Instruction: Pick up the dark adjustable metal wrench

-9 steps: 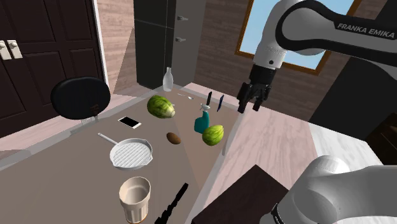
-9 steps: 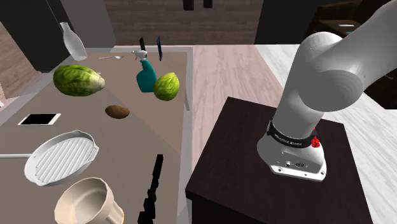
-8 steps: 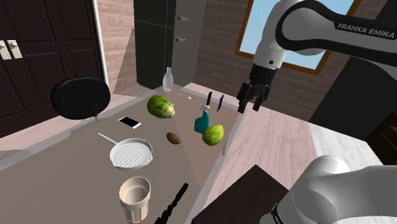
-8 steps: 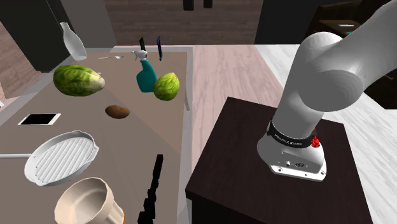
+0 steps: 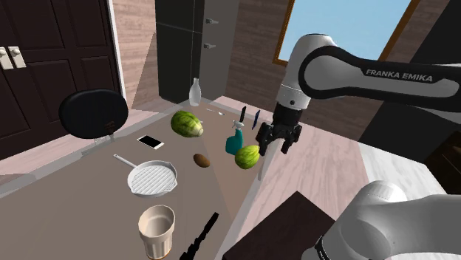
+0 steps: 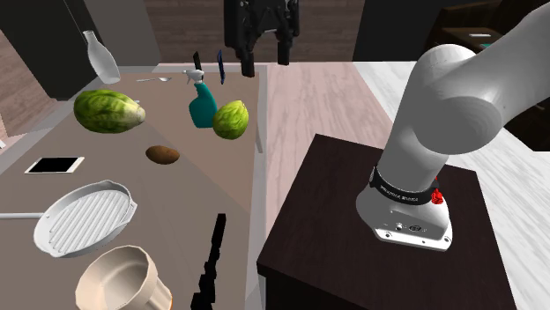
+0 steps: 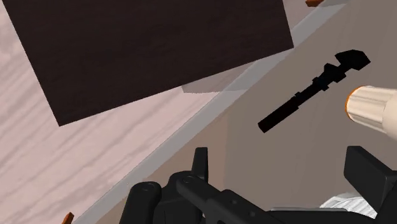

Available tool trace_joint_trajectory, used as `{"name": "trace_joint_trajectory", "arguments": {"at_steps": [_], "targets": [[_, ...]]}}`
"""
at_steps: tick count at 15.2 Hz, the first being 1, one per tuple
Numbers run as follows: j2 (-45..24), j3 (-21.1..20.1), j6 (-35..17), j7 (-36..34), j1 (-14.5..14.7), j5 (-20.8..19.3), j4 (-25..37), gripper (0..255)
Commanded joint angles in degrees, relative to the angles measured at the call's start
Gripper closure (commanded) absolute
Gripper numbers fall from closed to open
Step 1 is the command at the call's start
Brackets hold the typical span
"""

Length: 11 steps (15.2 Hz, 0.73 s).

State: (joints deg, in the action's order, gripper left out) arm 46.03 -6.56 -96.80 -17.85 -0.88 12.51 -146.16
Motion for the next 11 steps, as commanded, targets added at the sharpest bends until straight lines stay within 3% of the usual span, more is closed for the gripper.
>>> {"name": "trace_joint_trajectory", "arguments": {"at_steps": [1, 11], "targets": [[0.16, -2.5, -3.48, -3.98, 0.04, 2.01, -3.27, 0], [-9.55, -16.26, -24.03, -22.28, 0.93, 12.6, -12.59, 0]]}}
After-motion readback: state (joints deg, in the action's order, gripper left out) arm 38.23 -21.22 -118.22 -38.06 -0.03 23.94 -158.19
